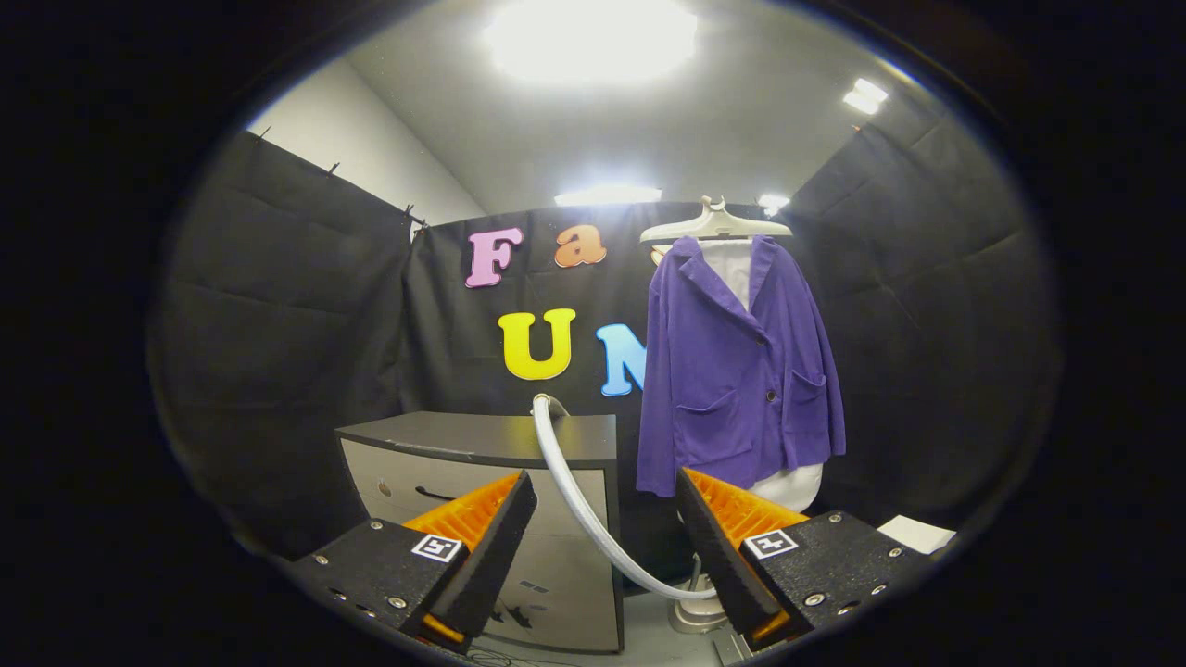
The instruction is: Iron the clothes twice with a garment steamer, once on the left side and once on the right side.
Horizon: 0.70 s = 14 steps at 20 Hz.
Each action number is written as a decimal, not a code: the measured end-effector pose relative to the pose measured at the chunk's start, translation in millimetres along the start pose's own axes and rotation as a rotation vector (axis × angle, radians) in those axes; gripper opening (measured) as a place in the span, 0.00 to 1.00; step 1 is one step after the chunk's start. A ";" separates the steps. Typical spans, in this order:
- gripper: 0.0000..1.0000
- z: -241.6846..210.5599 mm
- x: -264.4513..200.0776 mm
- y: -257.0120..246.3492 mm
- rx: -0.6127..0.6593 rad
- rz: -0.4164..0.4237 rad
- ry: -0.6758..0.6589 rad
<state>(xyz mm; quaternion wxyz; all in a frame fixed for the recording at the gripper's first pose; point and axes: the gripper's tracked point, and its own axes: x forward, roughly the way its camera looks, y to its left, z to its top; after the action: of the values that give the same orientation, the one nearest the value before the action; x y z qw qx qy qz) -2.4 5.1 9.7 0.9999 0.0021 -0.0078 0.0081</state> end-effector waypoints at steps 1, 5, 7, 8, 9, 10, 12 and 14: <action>0.94 1.0 -1.0 0.2 -0.001 0.001 -0.003; 0.94 3.9 -5.1 5.1 0.001 0.010 -0.007; 0.94 8.2 -4.6 8.0 0.000 0.018 -0.010; 0.94 11.4 -3.0 10.0 -0.001 0.025 -0.009; 0.94 15.4 -1.5 13.5 -0.002 0.034 -0.012; 0.94 20.7 2.1 15.8 -0.004 0.043 -0.014; 0.94 30.4 11.4 20.8 0.001 0.061 -0.015; 0.94 42.0 22.6 30.7 0.011 0.094 -0.012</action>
<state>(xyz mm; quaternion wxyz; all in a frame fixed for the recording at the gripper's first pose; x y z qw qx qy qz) 19.1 36.0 52.2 0.9984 0.0073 -0.0138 0.0552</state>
